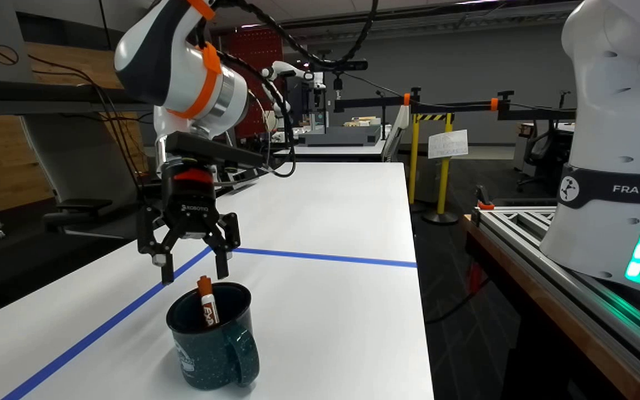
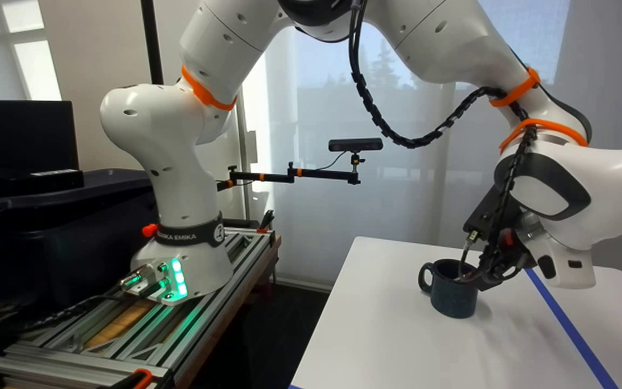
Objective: Take the marker out of the cup
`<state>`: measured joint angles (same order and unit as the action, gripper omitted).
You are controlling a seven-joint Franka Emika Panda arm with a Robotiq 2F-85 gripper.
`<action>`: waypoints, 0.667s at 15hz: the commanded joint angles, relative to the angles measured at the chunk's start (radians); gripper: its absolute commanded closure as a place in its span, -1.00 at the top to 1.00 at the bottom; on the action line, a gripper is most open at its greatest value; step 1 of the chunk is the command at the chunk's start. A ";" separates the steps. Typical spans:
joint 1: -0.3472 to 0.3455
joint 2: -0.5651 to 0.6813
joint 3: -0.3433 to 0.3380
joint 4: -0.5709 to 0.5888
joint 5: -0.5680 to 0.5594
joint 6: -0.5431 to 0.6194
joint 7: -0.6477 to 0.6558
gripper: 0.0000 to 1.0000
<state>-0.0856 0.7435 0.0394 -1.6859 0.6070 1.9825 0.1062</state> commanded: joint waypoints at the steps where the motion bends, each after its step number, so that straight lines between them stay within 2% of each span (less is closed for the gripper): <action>1: 0.009 0.010 0.000 0.029 -0.006 -0.002 0.033 0.25; 5: 0.009 0.009 -0.002 0.030 -0.011 -0.004 0.042 0.09; 6: 0.010 0.009 -0.002 0.029 -0.011 -0.003 0.041 0.13; 7: 0.011 0.008 -0.002 0.025 -0.011 -0.003 0.044 0.00; 9: 0.012 0.008 -0.002 0.024 -0.013 -0.003 0.048 -0.06; 10: 0.013 0.007 -0.002 0.021 -0.013 -0.003 0.051 0.05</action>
<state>-0.0841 0.7455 0.0394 -1.6744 0.6046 1.9825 0.1301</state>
